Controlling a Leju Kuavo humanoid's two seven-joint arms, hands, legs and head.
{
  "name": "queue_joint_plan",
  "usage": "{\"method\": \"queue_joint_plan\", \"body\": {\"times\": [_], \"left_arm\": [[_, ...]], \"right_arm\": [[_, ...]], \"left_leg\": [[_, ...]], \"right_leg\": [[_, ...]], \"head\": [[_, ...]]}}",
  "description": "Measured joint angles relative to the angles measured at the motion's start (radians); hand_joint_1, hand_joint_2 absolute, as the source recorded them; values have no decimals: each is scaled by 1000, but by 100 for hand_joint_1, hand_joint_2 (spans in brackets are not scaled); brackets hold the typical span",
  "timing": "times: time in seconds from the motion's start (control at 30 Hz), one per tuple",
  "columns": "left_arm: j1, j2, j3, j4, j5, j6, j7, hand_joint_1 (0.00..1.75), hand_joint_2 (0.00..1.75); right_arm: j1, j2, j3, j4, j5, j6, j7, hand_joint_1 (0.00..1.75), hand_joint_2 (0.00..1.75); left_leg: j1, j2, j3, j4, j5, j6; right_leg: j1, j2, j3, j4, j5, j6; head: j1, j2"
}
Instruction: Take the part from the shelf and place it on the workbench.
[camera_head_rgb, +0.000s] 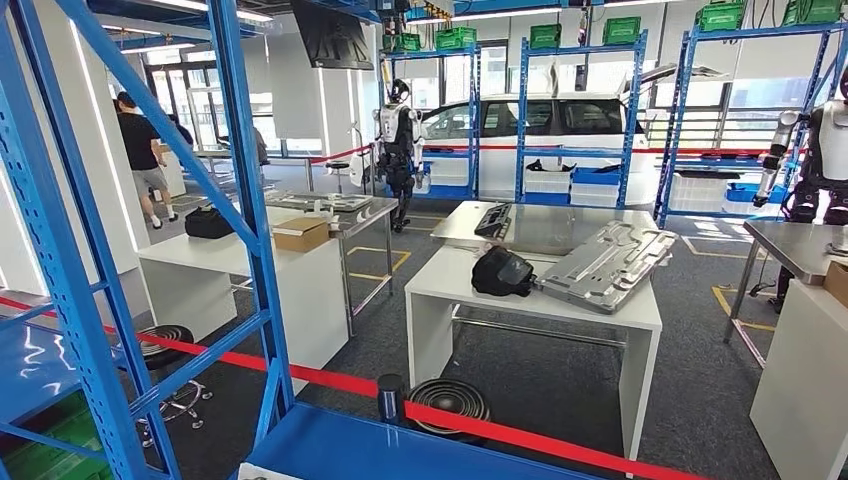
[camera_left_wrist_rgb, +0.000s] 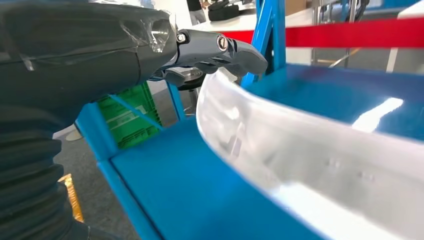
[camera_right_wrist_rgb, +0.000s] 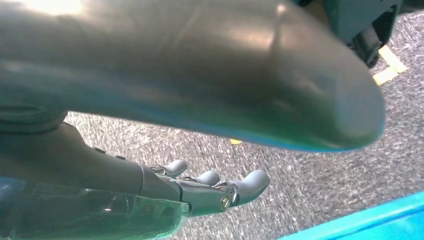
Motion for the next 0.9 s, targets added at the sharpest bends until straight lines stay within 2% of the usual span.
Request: {"method": "queue_joint_plan", "body": {"times": [0.03,0.1,0.17,0.2,0.27,0.3,0.33,0.37,0.4,0.43,0.47,0.5,0.53,0.63,0.7,0.73,0.8,0.83,0.87,0.9], "left_arm": [[-10,-5,0,9,-4,2,0,0,175],[-26,-16,-2,30,-13,6,0,0,175],[-41,-32,-4,52,-21,9,0,0,175],[-51,-42,-5,64,-24,11,-1,0,175],[-66,-59,-10,89,-31,15,-3,0,175],[-69,-68,-12,100,-34,18,-4,0,175],[-71,-77,-15,110,-38,21,-6,0,175],[-72,-86,-19,119,-42,23,-7,0,175],[-74,-95,-22,126,-45,25,-8,0,175],[-78,-104,-25,132,-47,26,-9,0,175],[-84,-111,-28,137,-49,27,-9,0,175],[-91,-117,-30,143,-50,27,-9,0,175],[-99,-123,-33,149,-51,27,-9,0,175],[-117,-138,-42,169,-55,27,-11,0,175],[-125,-145,-46,179,-55,29,-16,0,175],[-129,-148,-48,186,-55,29,-19,0,175],[-132,-153,-53,203,-55,31,-22,0,175],[-131,-156,-55,211,-55,31,-23,0,175],[-130,-159,-57,217,-55,30,-24,0,175],[-130,-162,-58,222,-55,30,-24,0,175]], "right_arm": [[-4,1,5,0,-3,1,2,0,0],[-9,3,15,-1,-8,2,6,0,0],[-14,5,25,-1,-12,3,11,0,0],[-17,5,29,-1,-14,3,13,0,0],[-22,5,37,-1,-18,8,17,0,0],[-23,5,40,-1,-21,11,18,0,0],[-24,5,43,-1,-24,14,20,0,0],[-24,5,47,-1,-27,16,21,0,0],[-25,5,50,-1,-31,17,23,0,0],[-26,5,53,-1,-35,17,23,0,0],[-28,4,55,-1,-38,17,24,0,0],[-29,4,57,-1,-41,16,25,0,0],[-29,4,59,-1,-44,15,26,0,0],[-30,7,65,-1,-48,14,29,0,0],[-31,9,68,-1,-50,15,30,0,0],[-32,9,70,-1,-53,16,30,0,0],[-32,9,74,-1,-59,20,30,0,0],[-31,10,76,-1,-61,21,30,0,0],[-31,10,78,-1,-64,22,30,0,0],[-31,11,80,-1,-65,22,30,0,0]], "left_leg": [[-3,0,13,-26,3,4],[-7,0,16,-35,4,10],[-5,1,25,-51,15,22],[-3,1,28,-59,21,28],[-3,1,27,-64,27,35],[-4,1,26,-64,27,35],[-5,1,26,-63,27,35],[-5,0,26,-62,27,35],[-5,-1,26,-59,26,33],[-5,-2,25,-55,23,31],[-7,-3,23,-48,19,26],[-9,-3,20,-42,15,22],[-11,-4,17,-37,12,18],[-10,-3,12,-31,8,9],[-6,-2,-9,13,-22,-1],[-4,-2,-34,65,-51,-7],[1,-1,-100,206,-112,-15],[2,-1,-124,253,-124,-17],[3,-1,-132,264,-117,-16],[3,-1,-118,231,-92,-13]], "right_leg": [[1,0,-2,-1,1,4],[1,-1,-2,-5,4,16],[1,-2,-12,13,-7,22],[1,-3,-31,50,-26,20],[1,-3,-95,181,-82,15],[1,-3,-126,246,-104,16],[1,-3,-145,283,-112,20],[0,-3,-145,280,-104,27],[-1,-4,-123,234,-81,36],[-2,-5,-86,159,-51,44],[-2,-6,-50,88,-27,46],[-2,-6,-23,35,-9,42],[-2,-6,-9,8,-1,35],[-2,-4,-8,2,4,14],[-7,-3,-7,0,6,5],[-8,-3,-6,0,6,2],[-6,-2,-7,0,6,-2],[-6,-2,-7,0,6,-2],[-5,-2,-6,0,6,-2],[-4,-1,-6,0,6,-2]], "head": [[0,0],[0,0],[1,0],[2,0],[4,0],[5,0],[5,0],[6,0],[6,0],[6,0],[7,0],[7,0],[6,0],[5,0],[4,0],[3,0],[1,0],[1,0],[1,0],[1,0]]}}
